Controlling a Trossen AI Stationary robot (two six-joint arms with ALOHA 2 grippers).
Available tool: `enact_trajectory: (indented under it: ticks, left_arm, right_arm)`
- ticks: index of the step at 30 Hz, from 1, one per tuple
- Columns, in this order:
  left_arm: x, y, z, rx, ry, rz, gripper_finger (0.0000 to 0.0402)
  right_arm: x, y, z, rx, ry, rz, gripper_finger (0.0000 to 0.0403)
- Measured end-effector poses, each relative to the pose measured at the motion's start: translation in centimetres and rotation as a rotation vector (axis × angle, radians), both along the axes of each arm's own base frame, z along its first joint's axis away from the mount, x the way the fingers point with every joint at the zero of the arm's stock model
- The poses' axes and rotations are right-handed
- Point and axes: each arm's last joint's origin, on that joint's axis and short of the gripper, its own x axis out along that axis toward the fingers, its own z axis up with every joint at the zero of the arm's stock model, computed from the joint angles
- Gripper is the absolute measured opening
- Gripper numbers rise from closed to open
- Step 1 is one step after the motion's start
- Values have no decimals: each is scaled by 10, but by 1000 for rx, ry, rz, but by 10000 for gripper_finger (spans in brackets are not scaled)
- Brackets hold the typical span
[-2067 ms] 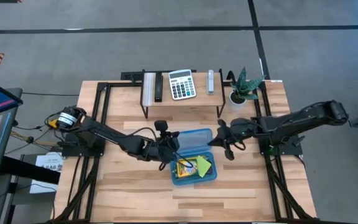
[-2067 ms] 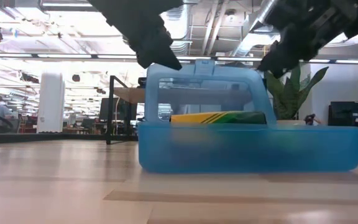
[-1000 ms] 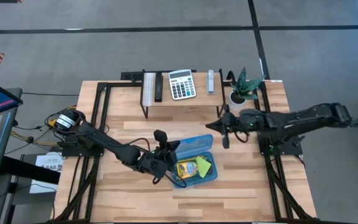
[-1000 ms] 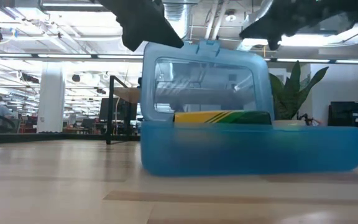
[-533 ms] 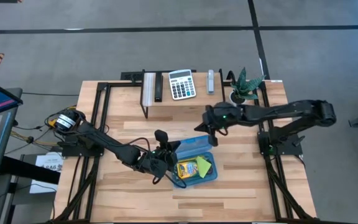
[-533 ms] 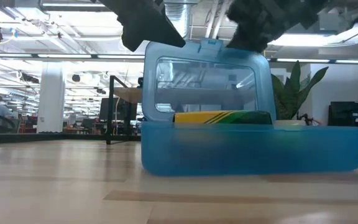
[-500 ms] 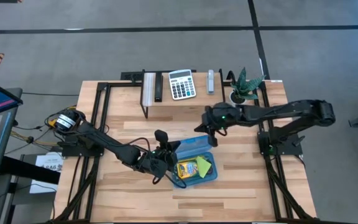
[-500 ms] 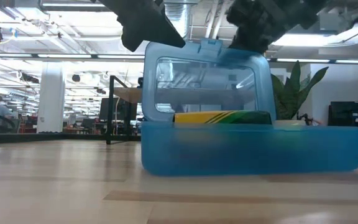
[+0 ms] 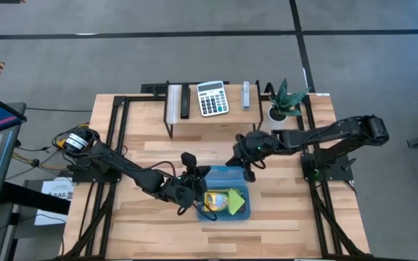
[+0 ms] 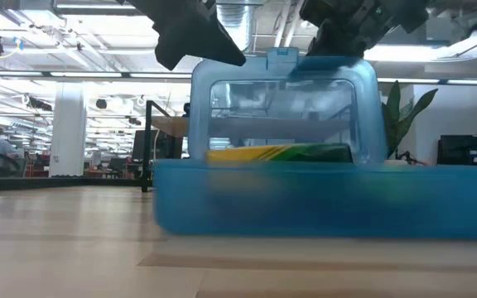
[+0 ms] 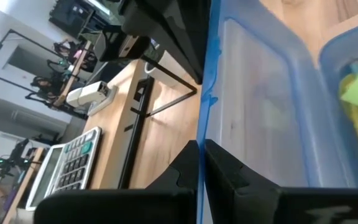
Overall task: Pack school essentials
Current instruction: Close the blue supply box
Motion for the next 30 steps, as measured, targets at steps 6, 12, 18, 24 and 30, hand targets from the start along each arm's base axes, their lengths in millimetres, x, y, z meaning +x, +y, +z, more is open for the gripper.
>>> enact_trajectory:
  ticks: [6, 12, 18, 24, 30]
  left_arm:
    - [0, 0, 0, -18, 4, -14, 30]
    - [0, 0, 0, -14, -5, -3, 100]
    - [-1, -13, 8, -19, -99, 0, 155]
    - [-4, -26, 22, -71, -210, -40, 169]
    - [-8, -31, 20, -99, -211, -36, 169]
  right_arm:
    - [0, 10, 0, 4, -1, 30, 8]
    - [-1, 19, 0, 13, -1, 52, 8]
    - [-2, 31, 1, 27, -4, 85, 8]
    - [-5, 47, 1, 26, -3, 107, 8]
    - [-7, 60, 2, 19, -18, 108, 8]
